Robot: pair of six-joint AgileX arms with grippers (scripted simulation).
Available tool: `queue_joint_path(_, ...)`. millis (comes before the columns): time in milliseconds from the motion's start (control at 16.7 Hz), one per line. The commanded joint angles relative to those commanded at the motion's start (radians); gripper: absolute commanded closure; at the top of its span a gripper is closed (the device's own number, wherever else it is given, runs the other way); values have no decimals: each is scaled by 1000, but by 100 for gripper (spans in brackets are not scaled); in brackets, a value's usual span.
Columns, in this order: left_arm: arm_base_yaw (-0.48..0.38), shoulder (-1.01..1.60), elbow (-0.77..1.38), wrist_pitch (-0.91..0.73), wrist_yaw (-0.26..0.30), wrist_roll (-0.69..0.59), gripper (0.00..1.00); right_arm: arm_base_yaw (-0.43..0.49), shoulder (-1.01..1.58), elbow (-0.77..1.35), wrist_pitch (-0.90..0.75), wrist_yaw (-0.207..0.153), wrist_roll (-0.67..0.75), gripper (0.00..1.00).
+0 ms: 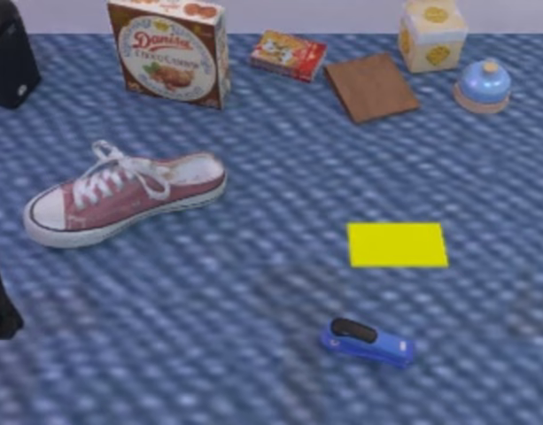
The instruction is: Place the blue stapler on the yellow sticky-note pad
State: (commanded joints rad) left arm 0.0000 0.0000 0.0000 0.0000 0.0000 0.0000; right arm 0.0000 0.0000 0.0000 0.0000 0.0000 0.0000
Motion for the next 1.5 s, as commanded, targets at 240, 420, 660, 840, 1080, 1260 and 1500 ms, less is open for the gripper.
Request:
queue_joint_path(240,0,0,0,0,0,0,0,13,29,23,-18,-1,-7,0)
queue_joint_path(420,0,0,0,0,0,0,0,59,142,115,-89,-1,-35,0)
queue_joint_path(660,0,0,0,0,0,0,0,161,397,325,-249,1,-98,0)
queue_joint_path(840,0,0,0,0,0,0,0,258,637,521,-400,2,-158,0)
queue_joint_path(1080,0,0,0,0,0,0,0,400,982,803,-617,2,-244,0)
queue_joint_path(1260,0,0,0,0,0,0,0,504,1235,1009,-776,2,-308,0)
queue_joint_path(1500,0,0,0,0,0,0,0,629,1536,1255,-965,1,-384,0)
